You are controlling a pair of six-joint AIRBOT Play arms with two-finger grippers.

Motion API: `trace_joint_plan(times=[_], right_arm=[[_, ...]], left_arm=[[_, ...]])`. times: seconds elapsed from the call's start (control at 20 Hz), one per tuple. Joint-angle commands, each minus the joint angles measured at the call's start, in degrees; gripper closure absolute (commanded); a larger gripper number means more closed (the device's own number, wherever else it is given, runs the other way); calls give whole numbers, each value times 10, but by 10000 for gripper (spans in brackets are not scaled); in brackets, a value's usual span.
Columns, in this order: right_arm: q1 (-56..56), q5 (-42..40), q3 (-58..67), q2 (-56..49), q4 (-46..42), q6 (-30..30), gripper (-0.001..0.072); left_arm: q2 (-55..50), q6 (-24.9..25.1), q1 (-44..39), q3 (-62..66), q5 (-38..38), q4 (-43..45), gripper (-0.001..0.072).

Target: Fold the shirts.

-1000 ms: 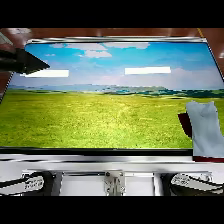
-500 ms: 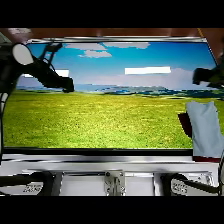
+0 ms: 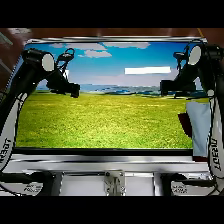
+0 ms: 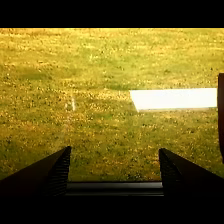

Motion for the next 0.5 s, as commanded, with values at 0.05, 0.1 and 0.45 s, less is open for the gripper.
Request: trace_joint_plan(times=[0.05, 0.1, 0.45], right_arm=[[7, 10, 0, -3, 4, 1, 38], [7, 10, 0, -3, 4, 1, 38], [7, 10, 0, -3, 4, 1, 38]], left_arm=[[-6, -35, -2, 0, 28, 6, -8], [-6, -35, -1, 0, 28, 6, -7], [-6, -36, 3, 0, 34, 6, -8]])
